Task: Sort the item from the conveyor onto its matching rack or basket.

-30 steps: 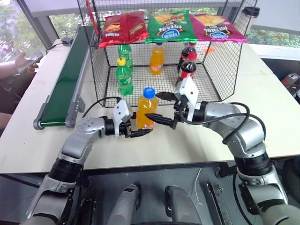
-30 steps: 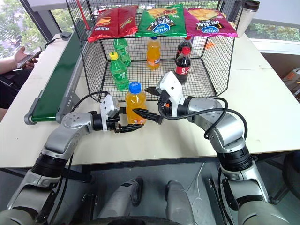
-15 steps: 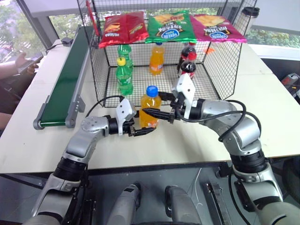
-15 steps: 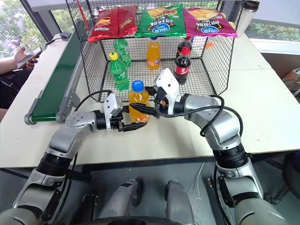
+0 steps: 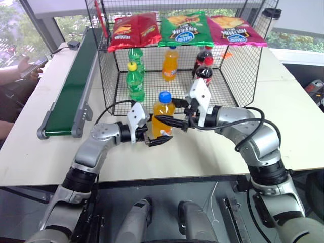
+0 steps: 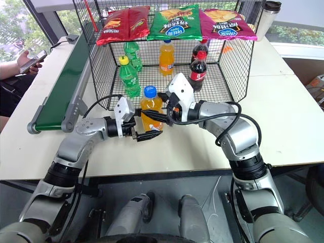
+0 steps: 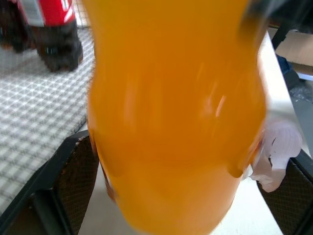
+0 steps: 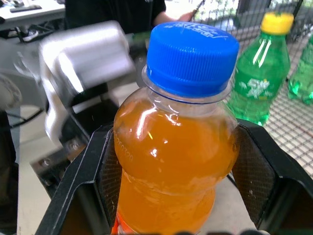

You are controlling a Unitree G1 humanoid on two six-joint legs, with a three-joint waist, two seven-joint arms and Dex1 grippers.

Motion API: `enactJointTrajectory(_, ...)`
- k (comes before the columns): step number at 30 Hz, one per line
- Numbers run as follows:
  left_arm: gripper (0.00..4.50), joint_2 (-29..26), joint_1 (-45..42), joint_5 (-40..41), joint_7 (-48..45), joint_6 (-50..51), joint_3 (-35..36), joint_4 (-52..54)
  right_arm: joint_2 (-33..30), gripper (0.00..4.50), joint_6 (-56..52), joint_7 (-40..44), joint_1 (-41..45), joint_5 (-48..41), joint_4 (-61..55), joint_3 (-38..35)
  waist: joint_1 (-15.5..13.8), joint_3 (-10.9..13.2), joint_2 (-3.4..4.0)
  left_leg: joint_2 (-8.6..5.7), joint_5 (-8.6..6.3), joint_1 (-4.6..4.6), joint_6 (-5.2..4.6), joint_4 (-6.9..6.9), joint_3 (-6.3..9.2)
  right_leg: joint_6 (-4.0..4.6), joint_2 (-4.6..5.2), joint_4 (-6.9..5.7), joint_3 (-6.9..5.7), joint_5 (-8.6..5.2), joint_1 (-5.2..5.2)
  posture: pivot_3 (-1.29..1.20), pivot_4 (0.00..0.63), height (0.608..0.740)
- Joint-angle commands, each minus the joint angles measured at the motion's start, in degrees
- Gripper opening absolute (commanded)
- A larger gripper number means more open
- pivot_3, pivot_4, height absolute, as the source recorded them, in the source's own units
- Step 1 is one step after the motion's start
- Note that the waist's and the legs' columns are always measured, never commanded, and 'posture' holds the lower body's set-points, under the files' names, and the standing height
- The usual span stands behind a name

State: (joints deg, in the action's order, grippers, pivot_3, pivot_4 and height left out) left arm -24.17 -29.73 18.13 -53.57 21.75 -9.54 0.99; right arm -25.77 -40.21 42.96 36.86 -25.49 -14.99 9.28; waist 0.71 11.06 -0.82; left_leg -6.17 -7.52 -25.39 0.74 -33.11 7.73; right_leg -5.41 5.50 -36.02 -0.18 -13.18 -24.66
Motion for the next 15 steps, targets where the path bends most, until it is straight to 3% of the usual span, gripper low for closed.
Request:
enactJointTrajectory(1,4.39,-0.33,-0.29,-0.42,1.28,-0.93,1.43,1.12,0.36,2.57,1.49,-0.14,1.05,-0.15,-1.68,-1.26,0.09,0.00,0.00,0.00,0.00,0.00,0.00,0.00,0.00,-0.01,0.00,0.00,0.00,0.00,-0.01,0.00,0.150,0.739)
enactJointTrajectory(9,4.39,-3.41,4.78,0.93,5.03,0.84,6.35,6.31,1.44,2.57,4.10,-3.16,3.41,2.94,2.40,-2.58,0.28,0.00,0.00,0.01,0.00,0.02,0.00,0.00,0.00,-0.01,-0.01,-0.04,0.01,0.01,-0.01,0.00,0.150,0.739)
enactJointTrajectory(15,4.39,-5.98,11.89,5.28,7.68,6.06,12.54,12.93,4.64,2.57,9.85,-9.31,9.89,8.26,13.22,-4.18,0.18,0.00,0.01,0.01,0.00,0.04,0.00,0.00,-0.01,0.02,-0.03,-0.07,0.02,0.00,-0.02,0.00,0.150,0.739)
